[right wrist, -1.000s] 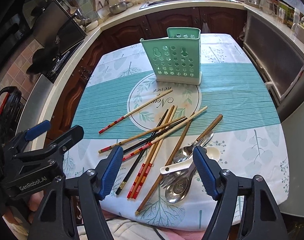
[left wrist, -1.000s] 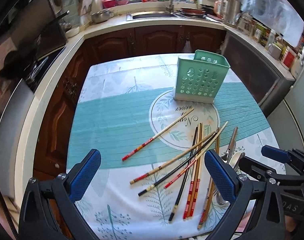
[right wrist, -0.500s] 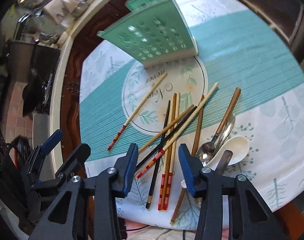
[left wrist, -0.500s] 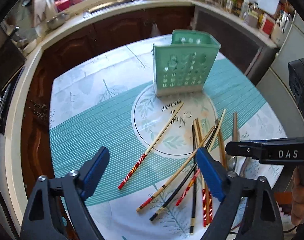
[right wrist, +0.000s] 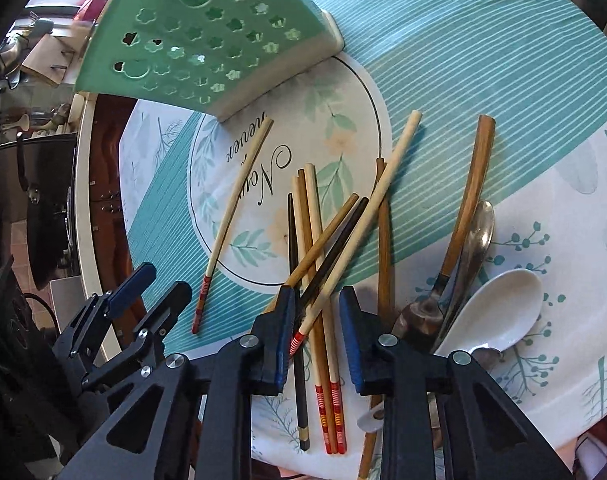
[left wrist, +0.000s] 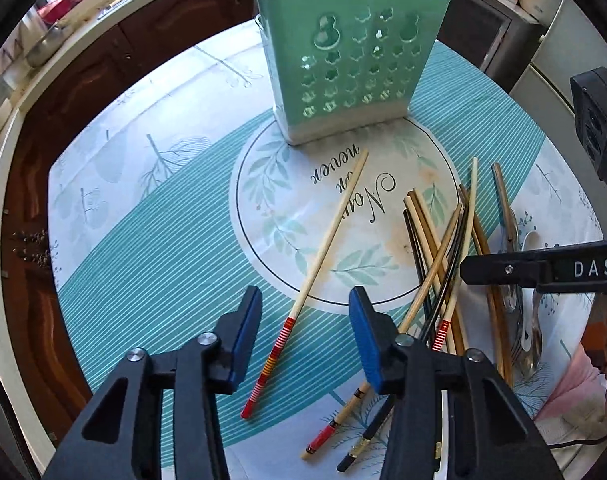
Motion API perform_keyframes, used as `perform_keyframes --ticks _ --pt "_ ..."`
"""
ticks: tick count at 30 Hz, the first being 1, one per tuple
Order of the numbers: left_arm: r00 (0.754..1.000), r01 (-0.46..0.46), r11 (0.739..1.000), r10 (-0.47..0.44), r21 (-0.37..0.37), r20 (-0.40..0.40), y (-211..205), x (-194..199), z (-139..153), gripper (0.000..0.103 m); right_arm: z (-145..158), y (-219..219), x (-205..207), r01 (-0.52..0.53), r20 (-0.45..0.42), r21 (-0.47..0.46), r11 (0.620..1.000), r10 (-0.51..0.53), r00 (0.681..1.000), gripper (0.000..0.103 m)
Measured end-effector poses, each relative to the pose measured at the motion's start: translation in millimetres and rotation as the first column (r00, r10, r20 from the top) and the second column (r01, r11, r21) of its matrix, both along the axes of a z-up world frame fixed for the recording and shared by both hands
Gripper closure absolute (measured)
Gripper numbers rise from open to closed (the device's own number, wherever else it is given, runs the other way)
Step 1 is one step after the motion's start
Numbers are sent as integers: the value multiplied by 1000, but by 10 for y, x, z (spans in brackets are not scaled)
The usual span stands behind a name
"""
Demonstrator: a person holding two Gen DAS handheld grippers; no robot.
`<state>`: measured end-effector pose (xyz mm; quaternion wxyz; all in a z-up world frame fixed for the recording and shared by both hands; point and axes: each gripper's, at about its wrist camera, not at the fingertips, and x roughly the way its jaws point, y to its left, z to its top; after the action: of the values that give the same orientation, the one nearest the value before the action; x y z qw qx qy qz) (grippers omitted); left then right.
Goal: Organize utensils
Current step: 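Lower the left gripper onto a red-striped chopstick while the right gripper grasps another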
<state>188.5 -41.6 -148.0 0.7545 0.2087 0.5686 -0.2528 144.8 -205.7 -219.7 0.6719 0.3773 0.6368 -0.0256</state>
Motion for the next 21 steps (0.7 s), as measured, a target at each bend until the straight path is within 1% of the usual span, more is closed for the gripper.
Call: perform_keyframes --ticks 2,5,7,10,12,16,18,21 --pt "1000 1 1000 -1 -2 -22 -10 34 -37 64 -11 28 14 -1 -4 -11 1000 1 1000 83" --pt "999 8 1000 -8 -3 -49 -22 70 -91 67 -29 86 28 -3 -17 -18 1000 3 1000 84" --pt "998 11 1000 -11 -3 -64 -35 87 -126 67 -59 129 51 -3 -22 -24 1000 3 1000 85" --pt "997 15 1000 -15 0 -73 -47 107 -163 69 -85 170 84 -1 -31 -33 999 0 1000 85" --pt "997 20 1000 -20 2 -80 -59 123 -196 74 -99 186 92 -4 -35 -41 999 3 999 86" --pt "995 21 1000 -20 9 -95 -59 177 -252 75 -107 223 77 -6 -50 -65 998 2 999 88" --pt "995 22 1000 -21 7 -102 -64 194 -272 78 -118 253 100 -8 -51 -71 997 4 999 88" --pt "994 31 999 -30 14 -105 -88 217 -299 79 -125 258 100 -2 -57 -78 997 -2 998 89"
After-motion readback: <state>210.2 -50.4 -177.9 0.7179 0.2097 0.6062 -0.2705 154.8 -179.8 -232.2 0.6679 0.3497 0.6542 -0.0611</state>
